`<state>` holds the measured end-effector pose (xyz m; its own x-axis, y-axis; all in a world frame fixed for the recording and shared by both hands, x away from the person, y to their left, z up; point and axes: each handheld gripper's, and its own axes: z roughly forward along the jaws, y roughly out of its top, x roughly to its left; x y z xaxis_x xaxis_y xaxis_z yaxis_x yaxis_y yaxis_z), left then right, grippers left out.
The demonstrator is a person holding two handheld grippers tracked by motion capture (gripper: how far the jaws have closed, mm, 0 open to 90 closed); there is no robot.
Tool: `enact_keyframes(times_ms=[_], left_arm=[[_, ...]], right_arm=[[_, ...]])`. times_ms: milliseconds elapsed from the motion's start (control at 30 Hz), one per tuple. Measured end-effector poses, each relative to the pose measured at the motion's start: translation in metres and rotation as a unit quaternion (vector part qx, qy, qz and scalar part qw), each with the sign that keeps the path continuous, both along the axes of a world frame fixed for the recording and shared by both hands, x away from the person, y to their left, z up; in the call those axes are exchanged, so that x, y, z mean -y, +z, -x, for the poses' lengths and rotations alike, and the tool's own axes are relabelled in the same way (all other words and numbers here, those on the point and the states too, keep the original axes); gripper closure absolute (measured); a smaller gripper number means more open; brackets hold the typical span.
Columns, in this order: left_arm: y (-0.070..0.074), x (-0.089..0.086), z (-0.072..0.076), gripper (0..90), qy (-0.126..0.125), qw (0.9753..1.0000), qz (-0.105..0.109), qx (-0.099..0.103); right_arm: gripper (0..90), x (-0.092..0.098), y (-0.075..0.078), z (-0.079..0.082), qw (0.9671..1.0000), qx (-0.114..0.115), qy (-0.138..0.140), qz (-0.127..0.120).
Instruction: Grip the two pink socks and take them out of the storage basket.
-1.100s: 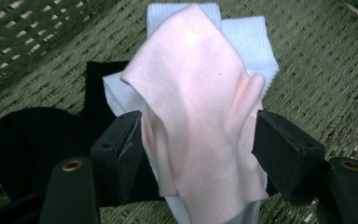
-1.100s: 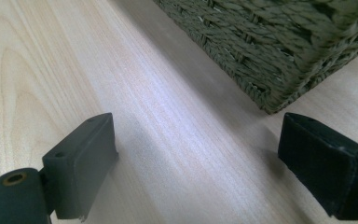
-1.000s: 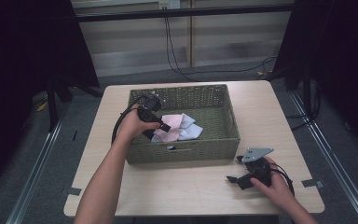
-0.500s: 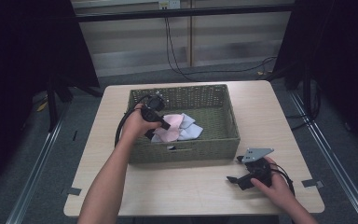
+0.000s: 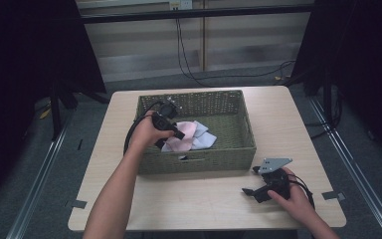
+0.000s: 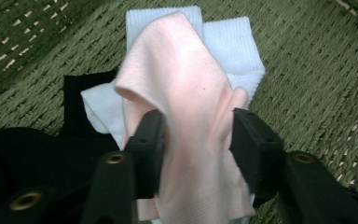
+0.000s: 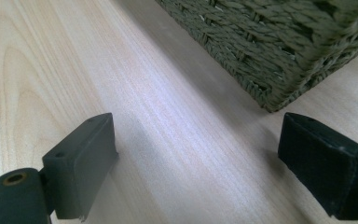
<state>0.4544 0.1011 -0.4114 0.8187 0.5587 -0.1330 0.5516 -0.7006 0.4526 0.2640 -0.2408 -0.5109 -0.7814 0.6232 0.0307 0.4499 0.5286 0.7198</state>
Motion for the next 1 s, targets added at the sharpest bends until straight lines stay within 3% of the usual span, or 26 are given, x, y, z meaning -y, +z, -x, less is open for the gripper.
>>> enact_keyframes(times_ms=[167, 267, 367, 667, 800, 1000], left_arm=[[-0.005, 0.005, -0.001, 54.3, -0.003, 0.9999, -0.011, -0.001], [-0.008, 0.006, -0.003, 69.1, 0.000, 0.9996, -0.029, -0.005], [-0.006, 0.004, -0.004, 81.9, 0.004, 0.9994, -0.032, -0.010], [0.020, -0.007, -0.003, 84.3, 0.022, 0.9994, 0.001, -0.028], [0.038, -0.010, -0.002, 84.5, 0.025, 0.9994, 0.016, -0.019], [0.050, -0.013, -0.002, 84.5, 0.027, 0.9991, 0.022, -0.022]], right_arm=[[10.6, 0.000, 0.000, 0.000, 1.0000, 0.001, 0.000, 0.000], [10.6, 0.000, 0.000, 0.000, 1.0000, 0.000, -0.001, 0.000], [10.6, 0.000, 0.000, 0.001, 1.0000, 0.000, 0.000, 0.000], [10.6, 0.000, 0.000, 0.001, 1.0000, 0.000, -0.001, -0.001], [10.6, 0.000, 0.000, 0.001, 1.0000, 0.000, -0.002, -0.001], [10.6, 0.000, 0.000, 0.001, 1.0000, 0.000, -0.002, -0.001]])
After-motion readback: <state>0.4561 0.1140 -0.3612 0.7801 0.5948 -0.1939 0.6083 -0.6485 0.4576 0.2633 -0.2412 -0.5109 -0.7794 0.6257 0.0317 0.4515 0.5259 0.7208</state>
